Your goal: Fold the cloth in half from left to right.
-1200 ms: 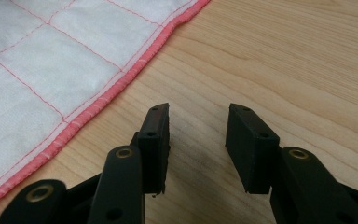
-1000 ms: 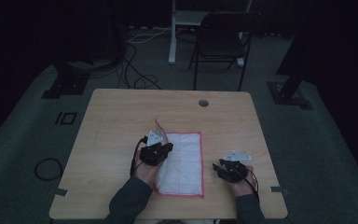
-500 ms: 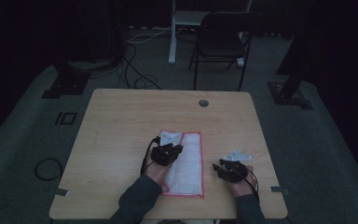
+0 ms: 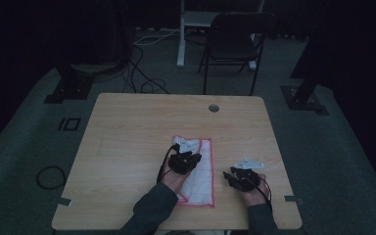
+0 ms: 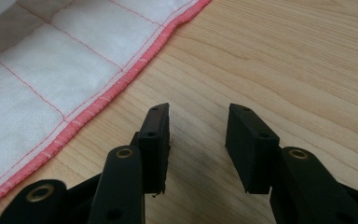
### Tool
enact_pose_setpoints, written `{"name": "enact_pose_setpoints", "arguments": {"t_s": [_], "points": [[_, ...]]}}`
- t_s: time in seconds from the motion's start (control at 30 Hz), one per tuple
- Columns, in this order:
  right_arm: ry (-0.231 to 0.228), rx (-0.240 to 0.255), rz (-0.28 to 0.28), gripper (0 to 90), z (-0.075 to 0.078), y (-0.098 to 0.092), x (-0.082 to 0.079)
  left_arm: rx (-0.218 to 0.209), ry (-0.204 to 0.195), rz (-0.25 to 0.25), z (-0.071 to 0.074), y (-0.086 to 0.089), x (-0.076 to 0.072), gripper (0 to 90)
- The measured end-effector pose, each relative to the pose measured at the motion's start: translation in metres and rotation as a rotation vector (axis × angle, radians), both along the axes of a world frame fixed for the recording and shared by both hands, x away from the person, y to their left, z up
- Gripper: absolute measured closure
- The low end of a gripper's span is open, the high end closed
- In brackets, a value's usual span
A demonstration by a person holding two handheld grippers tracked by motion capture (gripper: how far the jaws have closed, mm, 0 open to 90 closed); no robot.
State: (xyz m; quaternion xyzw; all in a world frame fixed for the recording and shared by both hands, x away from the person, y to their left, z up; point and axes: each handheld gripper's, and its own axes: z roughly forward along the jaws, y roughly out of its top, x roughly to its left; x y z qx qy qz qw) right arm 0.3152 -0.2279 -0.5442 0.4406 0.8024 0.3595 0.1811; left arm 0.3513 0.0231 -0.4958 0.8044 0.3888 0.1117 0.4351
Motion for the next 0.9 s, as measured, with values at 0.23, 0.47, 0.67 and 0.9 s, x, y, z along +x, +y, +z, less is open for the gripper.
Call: {"name": "enact_pose_setpoints", "arguments": {"t_s": [0.23, 0.47, 0.67, 0.9], "points": [[-0.002, -0.001, 0.001, 59.8, 0.0, 0.0, 0.0, 0.0, 0.009, -0.012, 0.001, -0.013, 0.002, 87.0], [-0.004, -0.002, 0.002, 59.8, 0.0, 0.0, 0.0, 0.006, 0.011, -0.023, 0.002, -0.024, 0.003, 87.0], [-0.004, 0.0, 0.003, 59.9, 0.0, 0.001, 0.0, -0.002, 0.032, -0.018, -0.003, -0.034, 0.006, 86.8], [-0.003, 0.0, 0.004, 59.8, 0.0, 0.001, 0.0, -0.045, 0.01, -0.042, 0.006, -0.025, 0.001, 77.9]]}}
